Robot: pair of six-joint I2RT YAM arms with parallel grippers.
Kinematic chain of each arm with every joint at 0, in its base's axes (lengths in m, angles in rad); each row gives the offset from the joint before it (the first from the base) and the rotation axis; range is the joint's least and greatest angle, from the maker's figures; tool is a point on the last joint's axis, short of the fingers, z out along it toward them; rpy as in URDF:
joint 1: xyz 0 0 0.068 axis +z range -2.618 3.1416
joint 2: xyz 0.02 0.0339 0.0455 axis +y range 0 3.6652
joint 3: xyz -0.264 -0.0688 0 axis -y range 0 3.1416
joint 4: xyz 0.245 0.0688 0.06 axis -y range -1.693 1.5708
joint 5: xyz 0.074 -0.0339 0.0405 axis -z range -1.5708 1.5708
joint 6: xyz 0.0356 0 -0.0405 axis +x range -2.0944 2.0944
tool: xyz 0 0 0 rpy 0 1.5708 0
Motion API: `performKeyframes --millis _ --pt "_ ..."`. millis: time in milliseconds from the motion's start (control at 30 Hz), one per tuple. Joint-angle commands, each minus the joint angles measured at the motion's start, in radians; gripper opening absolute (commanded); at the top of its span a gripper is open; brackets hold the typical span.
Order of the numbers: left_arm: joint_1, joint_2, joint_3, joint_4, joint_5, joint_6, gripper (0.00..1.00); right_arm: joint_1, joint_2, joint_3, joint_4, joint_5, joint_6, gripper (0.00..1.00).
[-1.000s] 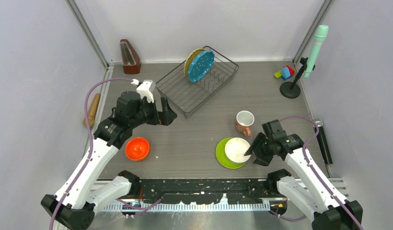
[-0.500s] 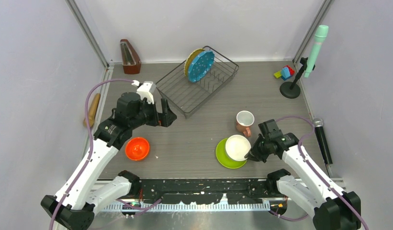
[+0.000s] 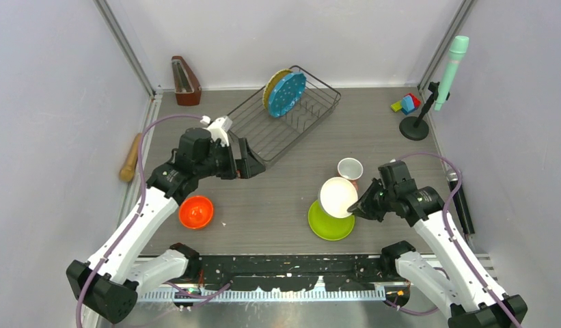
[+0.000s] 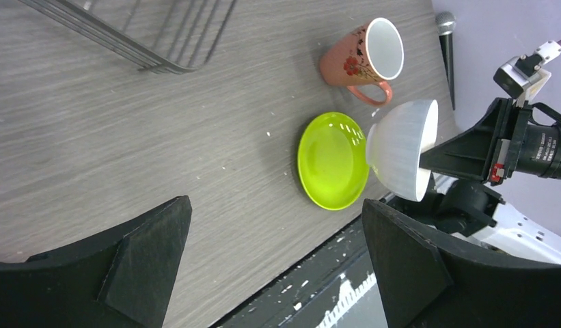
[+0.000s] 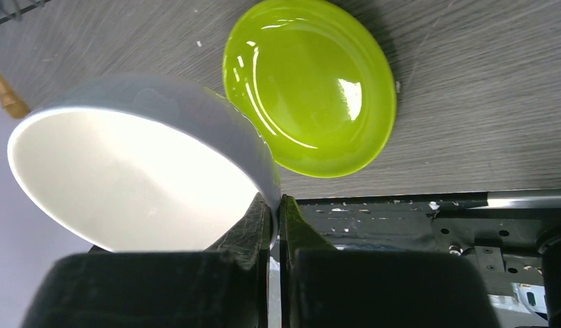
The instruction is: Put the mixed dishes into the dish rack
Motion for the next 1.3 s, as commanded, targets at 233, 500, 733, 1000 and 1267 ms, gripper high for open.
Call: performKeyframes --millis 233,500,733,1000,1267 --pt "-0.149 0.0 -0.058 0.196 0.041 -0.135 1.0 0.003 -0.02 0.105 0.245 -0.173 -0.023 0.0" --pt "-0.181 0.03 -0.108 0.444 0.188 -0.303 1.0 0.003 0.015 0.007 0.629 -0.424 0.055 0.0" --pt "-0.181 0.04 -0.165 0.871 0.177 -0.631 1.0 0.003 0.031 0.0 0.992 -0.474 0.124 0.0" --pt "-0.187 0.035 0.05 0.572 0.109 -0.313 1.0 0.003 0.092 0.098 0.946 -0.424 0.004 0.0" --pt "-0.262 0.074 0.135 0.436 0.024 -0.11 1.0 0.003 0.133 0.158 0.873 -0.404 -0.069 0.0"
